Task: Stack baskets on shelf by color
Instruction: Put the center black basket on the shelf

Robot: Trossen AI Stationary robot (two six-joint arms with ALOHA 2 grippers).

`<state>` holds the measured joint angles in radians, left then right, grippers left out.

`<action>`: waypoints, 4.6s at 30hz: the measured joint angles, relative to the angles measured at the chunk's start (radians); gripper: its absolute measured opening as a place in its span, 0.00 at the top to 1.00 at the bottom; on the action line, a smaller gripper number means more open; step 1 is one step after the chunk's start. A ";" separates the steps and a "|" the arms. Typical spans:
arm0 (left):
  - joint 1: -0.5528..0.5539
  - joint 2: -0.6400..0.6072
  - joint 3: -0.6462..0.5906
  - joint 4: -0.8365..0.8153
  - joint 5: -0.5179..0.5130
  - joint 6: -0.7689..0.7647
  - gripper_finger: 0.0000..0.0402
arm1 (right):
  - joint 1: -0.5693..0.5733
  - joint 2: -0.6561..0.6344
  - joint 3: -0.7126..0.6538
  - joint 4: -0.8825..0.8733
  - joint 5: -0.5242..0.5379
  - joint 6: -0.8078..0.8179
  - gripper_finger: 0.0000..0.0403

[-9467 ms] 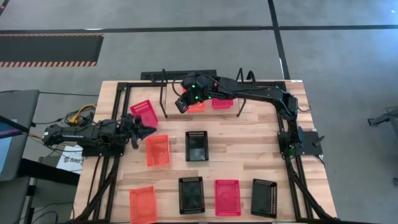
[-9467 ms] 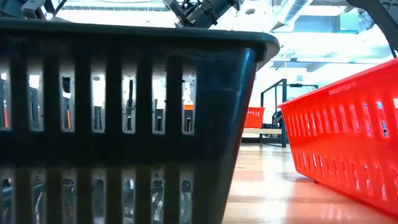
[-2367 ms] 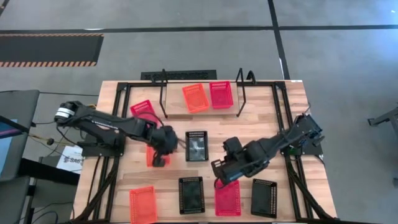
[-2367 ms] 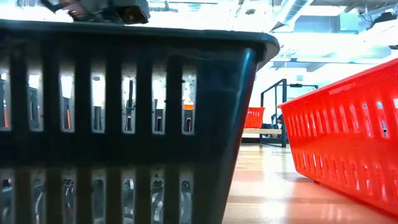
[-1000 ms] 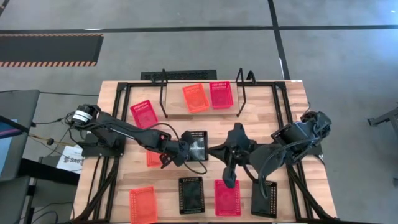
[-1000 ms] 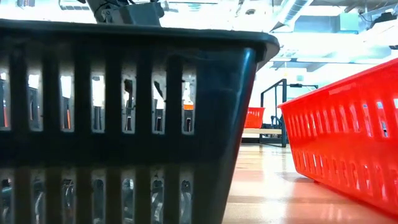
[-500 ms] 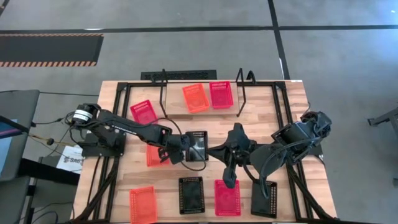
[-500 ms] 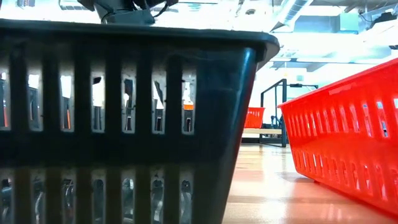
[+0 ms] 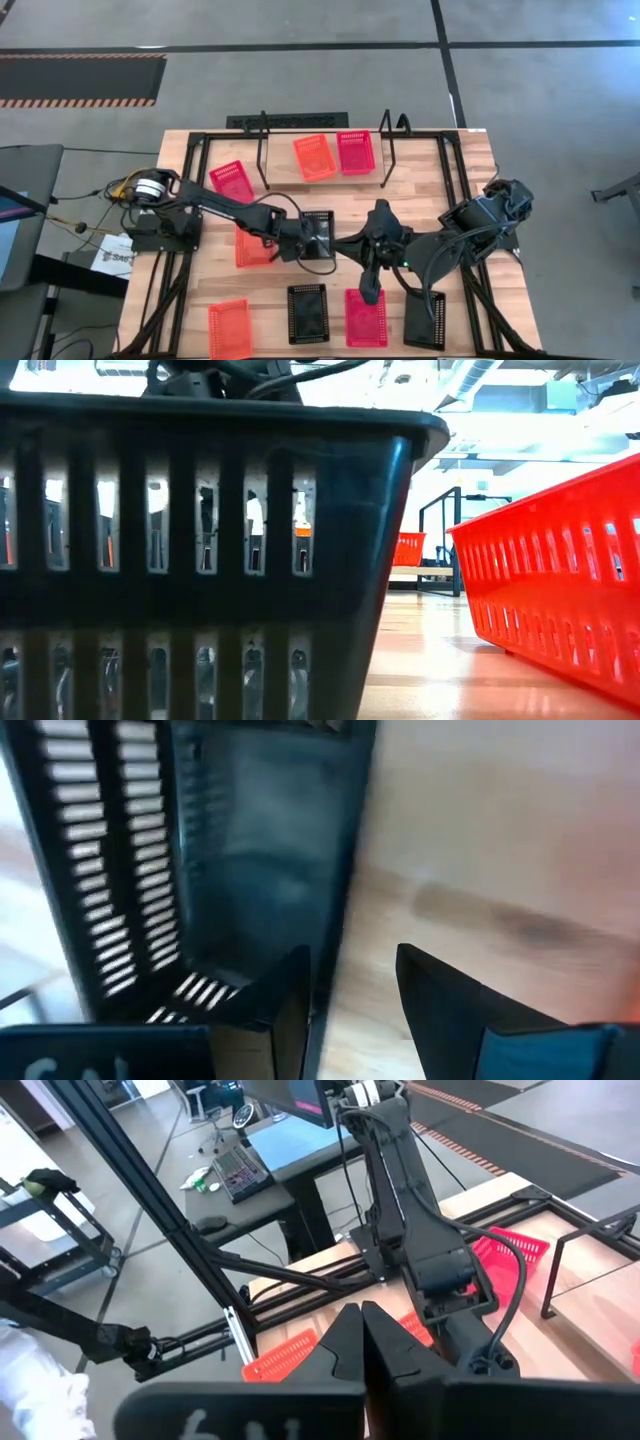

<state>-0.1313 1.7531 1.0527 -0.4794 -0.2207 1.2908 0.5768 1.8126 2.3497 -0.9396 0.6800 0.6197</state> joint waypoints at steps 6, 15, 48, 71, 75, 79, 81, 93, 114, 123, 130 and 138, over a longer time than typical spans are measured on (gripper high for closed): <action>-0.015 0.017 0.000 0.126 -0.082 0.001 0.71 | 0.000 0.000 0.000 0.002 0.000 0.000 0.99; -0.028 0.016 0.165 -0.010 -0.079 -0.266 0.99 | 0.000 0.000 0.000 0.007 0.000 0.000 0.99; 0.058 -0.155 0.579 -0.891 -0.462 -1.586 1.00 | 0.009 -0.124 0.001 -0.414 0.249 0.071 1.00; 0.055 -0.155 0.578 -0.859 -0.377 -1.896 1.00 | -0.346 -0.122 -0.749 -0.107 -0.136 0.343 1.00; 0.046 -0.155 0.578 -0.832 -0.349 -1.862 1.00 | -0.450 -0.122 -0.826 0.114 -0.245 0.156 1.00; 0.032 -0.155 0.578 -0.840 -0.333 -1.862 1.00 | -0.548 -0.128 -0.839 0.106 -0.275 0.082 1.00; 0.030 -0.155 0.578 -0.839 -0.333 -1.878 1.00 | -0.601 -0.134 -0.838 0.136 -0.342 0.020 1.00; 0.036 -0.149 0.579 -0.757 -0.433 -2.276 1.00 | -0.911 -0.109 -0.836 0.335 -0.823 -0.394 1.00; 0.183 0.007 0.588 -0.791 -0.370 -2.507 1.00 | -1.035 -0.042 -1.005 0.484 -1.116 -0.587 1.00; 0.217 0.005 0.588 -0.787 -0.370 -2.503 1.00 | -1.037 0.010 -1.005 0.556 -1.174 -0.588 1.00; 0.224 0.005 0.588 -0.785 -0.367 -2.502 1.00 | -1.050 0.008 -1.005 0.560 -1.005 -0.666 1.00; 0.228 0.005 0.588 -0.782 -0.366 -2.508 1.00 | -1.057 0.008 -1.005 0.548 -0.831 -0.754 1.00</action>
<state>0.0971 1.7580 1.6409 -1.2611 -0.5865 -1.2176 -0.4798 1.8206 1.3449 -0.3920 -0.1506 -0.1340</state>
